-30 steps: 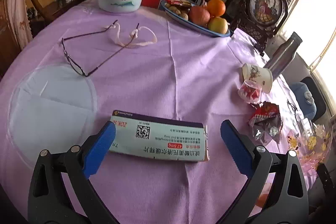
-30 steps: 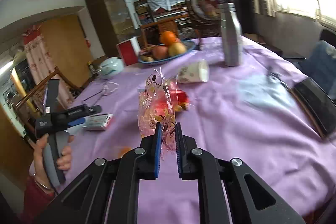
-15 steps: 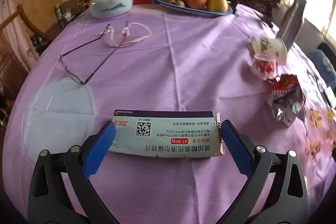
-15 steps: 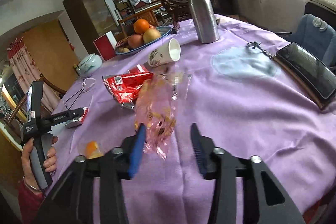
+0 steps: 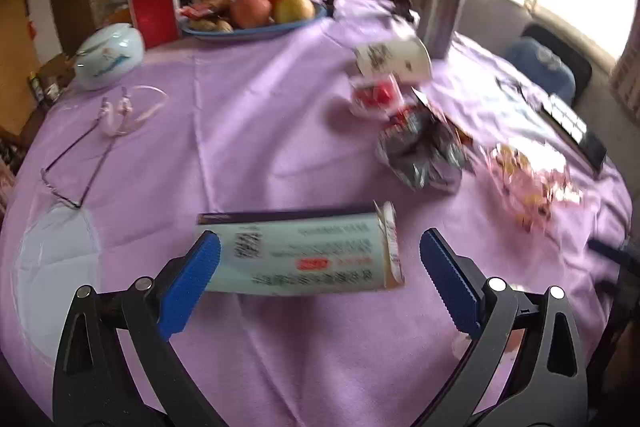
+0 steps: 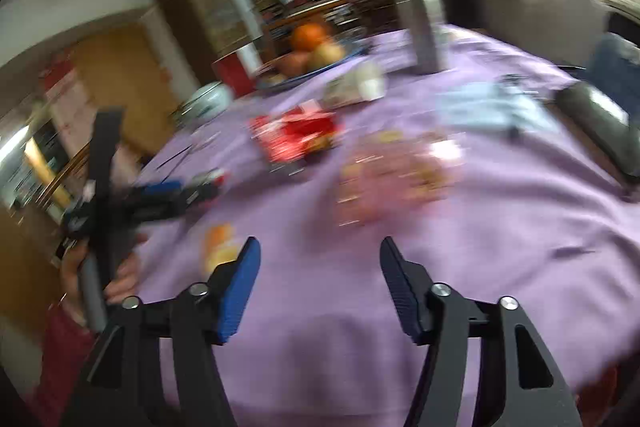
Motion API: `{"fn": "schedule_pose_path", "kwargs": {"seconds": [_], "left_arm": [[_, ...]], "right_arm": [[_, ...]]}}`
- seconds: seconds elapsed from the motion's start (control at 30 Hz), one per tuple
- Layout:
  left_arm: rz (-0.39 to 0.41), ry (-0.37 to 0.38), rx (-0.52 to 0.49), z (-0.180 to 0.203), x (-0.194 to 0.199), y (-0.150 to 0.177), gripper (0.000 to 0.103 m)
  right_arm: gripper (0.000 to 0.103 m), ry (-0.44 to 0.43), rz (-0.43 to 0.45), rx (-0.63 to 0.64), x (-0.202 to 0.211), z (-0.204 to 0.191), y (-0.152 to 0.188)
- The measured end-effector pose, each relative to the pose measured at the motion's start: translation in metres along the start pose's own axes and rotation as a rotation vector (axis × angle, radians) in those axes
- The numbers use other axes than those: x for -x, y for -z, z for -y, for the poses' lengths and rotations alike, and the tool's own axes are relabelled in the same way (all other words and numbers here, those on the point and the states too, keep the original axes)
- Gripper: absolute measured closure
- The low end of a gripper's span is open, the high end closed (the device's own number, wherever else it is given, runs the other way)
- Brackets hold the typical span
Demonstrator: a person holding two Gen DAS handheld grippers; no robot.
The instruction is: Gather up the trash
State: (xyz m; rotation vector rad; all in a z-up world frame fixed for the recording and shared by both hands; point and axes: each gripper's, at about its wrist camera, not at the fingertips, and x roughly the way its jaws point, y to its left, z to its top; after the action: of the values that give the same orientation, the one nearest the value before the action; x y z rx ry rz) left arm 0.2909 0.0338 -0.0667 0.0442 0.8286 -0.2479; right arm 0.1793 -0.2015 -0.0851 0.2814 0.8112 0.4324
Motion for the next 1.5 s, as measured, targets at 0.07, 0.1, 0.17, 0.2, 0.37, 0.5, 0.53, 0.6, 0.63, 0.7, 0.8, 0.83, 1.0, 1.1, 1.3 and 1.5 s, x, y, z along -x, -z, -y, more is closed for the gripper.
{"fn": "schedule_pose_path", "kwargs": {"seconds": [0.07,0.1,0.17,0.2,0.37,0.5,0.53,0.6,0.63,0.7,0.8,0.83,1.0,1.1,1.3,1.5], "left_arm": [[0.033,-0.005,0.067,-0.012,0.006,-0.003,0.007],[0.055,0.003,0.132,-0.025,0.011,-0.005,0.007],[0.076,0.028,0.237,-0.045,0.015,-0.005,0.007],[0.080,0.035,0.276,-0.052,0.014,-0.005,0.007],[0.009,0.122,0.389,-0.070,-0.001,-0.005,0.007],[-0.035,0.094,0.314,-0.055,-0.009,-0.006,0.006],[-0.040,0.085,0.289,-0.051,-0.010,-0.006,0.006],[-0.051,0.055,0.244,-0.044,-0.011,-0.004,0.006],[-0.059,0.034,0.228,-0.042,-0.013,-0.003,0.006],[-0.083,-0.027,0.206,-0.040,-0.019,-0.003,0.006],[-0.091,-0.036,0.239,-0.048,-0.021,-0.001,0.006],[-0.087,-0.048,0.252,-0.051,-0.020,0.000,0.006],[-0.079,-0.062,0.251,-0.051,-0.019,0.000,0.006],[-0.072,-0.010,0.224,-0.043,-0.017,-0.002,0.006],[-0.040,0.223,0.157,-0.025,-0.007,-0.005,0.006],[-0.061,0.265,0.133,-0.014,-0.010,-0.004,0.007]], "right_arm": [[0.038,-0.011,-0.024,0.041,-0.014,-0.017,0.001],[0.038,-0.020,-0.035,0.059,-0.021,-0.026,0.000],[0.037,-0.030,-0.048,0.087,-0.031,-0.039,-0.002],[0.036,-0.025,-0.057,0.107,-0.039,-0.045,-0.004],[0.049,0.012,-0.061,0.143,-0.056,-0.057,-0.004],[0.067,-0.026,-0.057,0.086,-0.056,-0.046,-0.002],[0.067,-0.038,-0.061,0.078,-0.056,-0.044,-0.002],[0.067,-0.050,-0.067,0.073,-0.057,-0.042,-0.002],[0.067,-0.050,-0.070,0.080,-0.057,-0.044,-0.001],[0.067,-0.049,-0.069,0.095,-0.056,-0.046,-0.001],[0.067,-0.049,-0.062,0.108,-0.055,-0.048,0.000],[0.067,-0.051,-0.061,0.108,-0.055,-0.048,0.000],[0.066,-0.055,-0.056,0.116,-0.053,-0.049,0.001],[0.066,-0.051,-0.046,0.131,-0.052,-0.050,0.002],[0.066,-0.064,-0.037,0.125,-0.051,-0.049,0.001],[0.066,-0.043,-0.015,0.110,-0.043,-0.048,0.006]]}}
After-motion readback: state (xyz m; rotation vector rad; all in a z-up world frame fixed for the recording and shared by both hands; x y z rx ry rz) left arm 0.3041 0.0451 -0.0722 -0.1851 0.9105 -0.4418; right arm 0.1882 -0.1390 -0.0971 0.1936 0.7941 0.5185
